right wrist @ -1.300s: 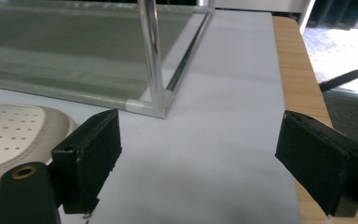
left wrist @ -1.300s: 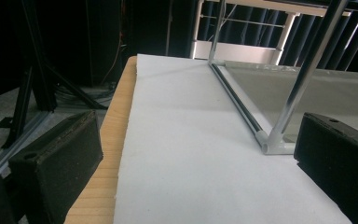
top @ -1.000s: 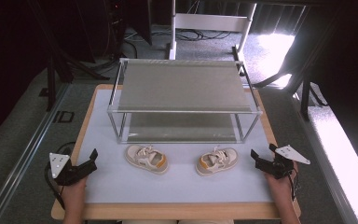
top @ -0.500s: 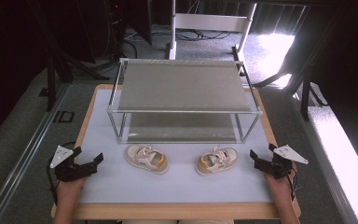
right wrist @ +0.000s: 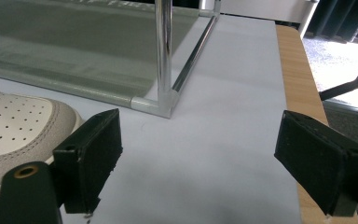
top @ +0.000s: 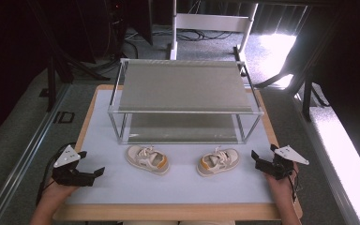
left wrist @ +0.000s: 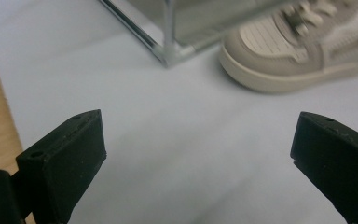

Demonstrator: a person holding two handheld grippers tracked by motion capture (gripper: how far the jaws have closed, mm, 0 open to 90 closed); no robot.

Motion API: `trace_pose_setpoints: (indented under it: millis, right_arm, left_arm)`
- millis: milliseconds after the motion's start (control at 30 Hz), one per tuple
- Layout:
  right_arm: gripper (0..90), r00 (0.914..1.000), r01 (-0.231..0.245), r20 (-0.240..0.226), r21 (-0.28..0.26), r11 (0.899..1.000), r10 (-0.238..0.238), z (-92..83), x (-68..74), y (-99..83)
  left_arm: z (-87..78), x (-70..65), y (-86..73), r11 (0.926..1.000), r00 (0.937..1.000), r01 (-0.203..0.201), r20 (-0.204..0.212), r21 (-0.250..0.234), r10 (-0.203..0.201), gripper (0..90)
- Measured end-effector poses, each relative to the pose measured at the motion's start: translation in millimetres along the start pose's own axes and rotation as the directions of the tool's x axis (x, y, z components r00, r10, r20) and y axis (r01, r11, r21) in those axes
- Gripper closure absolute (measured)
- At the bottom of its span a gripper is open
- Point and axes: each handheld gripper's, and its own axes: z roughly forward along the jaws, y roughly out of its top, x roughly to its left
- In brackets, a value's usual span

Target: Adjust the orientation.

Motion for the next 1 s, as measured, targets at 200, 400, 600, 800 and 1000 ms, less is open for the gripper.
trace_pose_setpoints:
  millis: [200,400,600,800,1000]
  right_arm:
    - [14.8,0.9999,0.012,0.010,0.005,1.000,-0.012,0.6,1.6,0.2]
    - [14.8,0.9998,0.014,0.011,0.009,1.000,-0.014,0.9,1.8,0.3]
    - [14.8,0.9997,0.019,0.013,0.011,1.000,-0.019,1.2,2.4,0.4]
    - [14.7,0.9998,0.017,0.012,0.013,1.000,-0.017,1.3,2.3,0.4]
    - [14.8,0.9998,0.018,0.012,0.016,1.000,-0.019,1.7,2.5,0.6]
  left_arm:
    - [-2.2,-1.8,8.3,0.9751,0.9961,-0.082,0.050,0.206,0.073,2.9]
    - [-6.8,-4.7,17.3,0.9270,0.9887,-0.149,0.038,0.344,0.145,2.9]
    - [-4.9,-8.3,25.7,0.8688,0.9794,-0.201,0.076,0.453,0.187,2.9]
    - [-1.9,-10.1,34.6,0.8217,0.9712,-0.231,0.074,0.521,0.226,2.9]
    - [-0.6,-12.7,43.7,0.7592,0.9664,-0.248,0.101,0.602,0.236,2.9]
